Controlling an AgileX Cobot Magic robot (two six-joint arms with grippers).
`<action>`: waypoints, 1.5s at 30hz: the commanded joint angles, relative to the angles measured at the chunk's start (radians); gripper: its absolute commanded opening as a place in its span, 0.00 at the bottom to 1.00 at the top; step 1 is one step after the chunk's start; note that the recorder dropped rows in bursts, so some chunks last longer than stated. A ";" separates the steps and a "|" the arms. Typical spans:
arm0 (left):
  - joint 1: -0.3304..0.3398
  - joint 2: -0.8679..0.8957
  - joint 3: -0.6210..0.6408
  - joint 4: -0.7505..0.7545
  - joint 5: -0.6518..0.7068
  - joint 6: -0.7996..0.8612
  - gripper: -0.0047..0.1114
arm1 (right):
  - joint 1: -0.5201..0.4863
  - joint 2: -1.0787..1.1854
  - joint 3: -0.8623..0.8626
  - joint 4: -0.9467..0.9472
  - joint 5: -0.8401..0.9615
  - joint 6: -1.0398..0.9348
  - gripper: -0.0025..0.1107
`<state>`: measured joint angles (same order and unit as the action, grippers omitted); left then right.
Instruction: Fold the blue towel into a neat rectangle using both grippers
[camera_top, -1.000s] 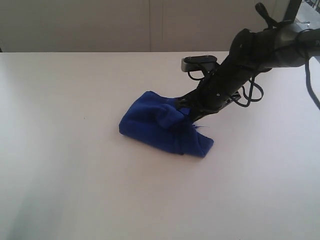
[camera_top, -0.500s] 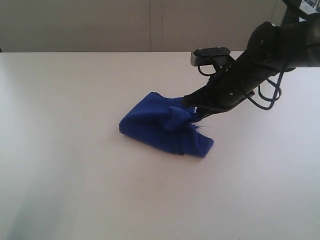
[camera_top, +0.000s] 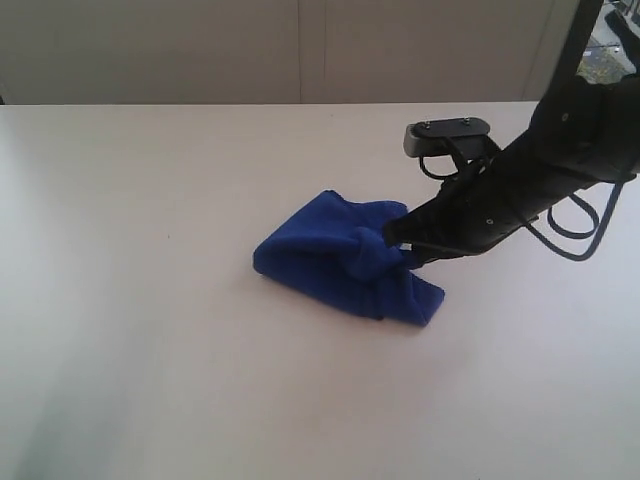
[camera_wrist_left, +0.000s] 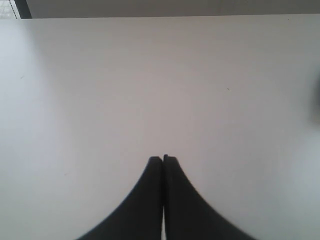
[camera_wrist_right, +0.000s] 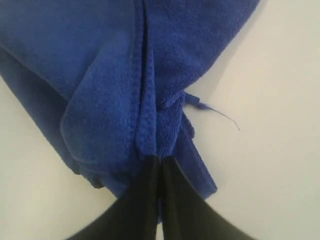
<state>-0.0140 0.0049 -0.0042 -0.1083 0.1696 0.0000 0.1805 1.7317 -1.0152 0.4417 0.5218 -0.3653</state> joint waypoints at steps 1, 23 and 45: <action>0.002 -0.005 0.004 -0.002 -0.005 0.000 0.04 | -0.002 -0.008 0.010 0.003 -0.019 0.003 0.02; 0.002 -0.005 0.004 -0.002 -0.005 0.000 0.04 | -0.002 -0.008 0.010 0.003 -0.048 0.003 0.02; 0.002 -0.005 0.004 -0.006 -0.214 -0.161 0.04 | -0.002 -0.008 0.010 0.024 -0.055 0.003 0.02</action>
<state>-0.0140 0.0049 -0.0042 -0.1083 -0.0314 -0.0773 0.1805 1.7317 -1.0084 0.4493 0.4689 -0.3653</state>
